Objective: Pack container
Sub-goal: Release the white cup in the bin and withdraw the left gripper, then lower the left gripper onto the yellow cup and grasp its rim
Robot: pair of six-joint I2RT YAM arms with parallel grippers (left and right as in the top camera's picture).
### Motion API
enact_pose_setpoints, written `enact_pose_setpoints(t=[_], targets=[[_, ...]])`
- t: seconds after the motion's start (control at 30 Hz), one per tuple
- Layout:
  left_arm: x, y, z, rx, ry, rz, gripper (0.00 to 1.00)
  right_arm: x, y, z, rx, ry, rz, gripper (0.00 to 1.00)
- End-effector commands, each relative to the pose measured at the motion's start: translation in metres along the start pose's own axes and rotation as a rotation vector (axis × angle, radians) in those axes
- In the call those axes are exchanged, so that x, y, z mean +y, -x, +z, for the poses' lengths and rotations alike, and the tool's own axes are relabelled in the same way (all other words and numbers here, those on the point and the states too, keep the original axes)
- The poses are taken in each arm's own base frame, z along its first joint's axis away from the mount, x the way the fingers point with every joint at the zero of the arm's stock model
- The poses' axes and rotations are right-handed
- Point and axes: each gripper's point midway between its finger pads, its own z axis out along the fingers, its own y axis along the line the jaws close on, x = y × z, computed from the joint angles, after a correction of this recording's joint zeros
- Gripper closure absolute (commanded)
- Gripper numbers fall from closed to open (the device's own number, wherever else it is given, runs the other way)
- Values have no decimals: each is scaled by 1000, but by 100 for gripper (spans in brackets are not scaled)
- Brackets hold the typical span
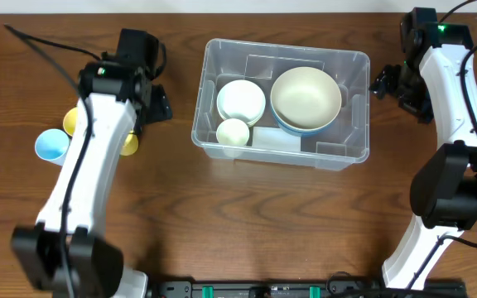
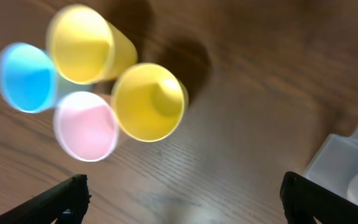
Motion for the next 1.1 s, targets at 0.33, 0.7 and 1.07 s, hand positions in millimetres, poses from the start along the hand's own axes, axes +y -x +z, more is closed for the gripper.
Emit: enact_pose_setpoints(t=[0.33,0.7,1.07], targets=[[-18,-23,76,269,-62,-34,2,-2,1,-1,-6,-5,19,1],[-25,-20,106,304,-100,-37,2,0,0,-1,-7,-4,15,1],[-41,-16,111,297,-181,2,7,0,0,-1,-7,-4,14,1]])
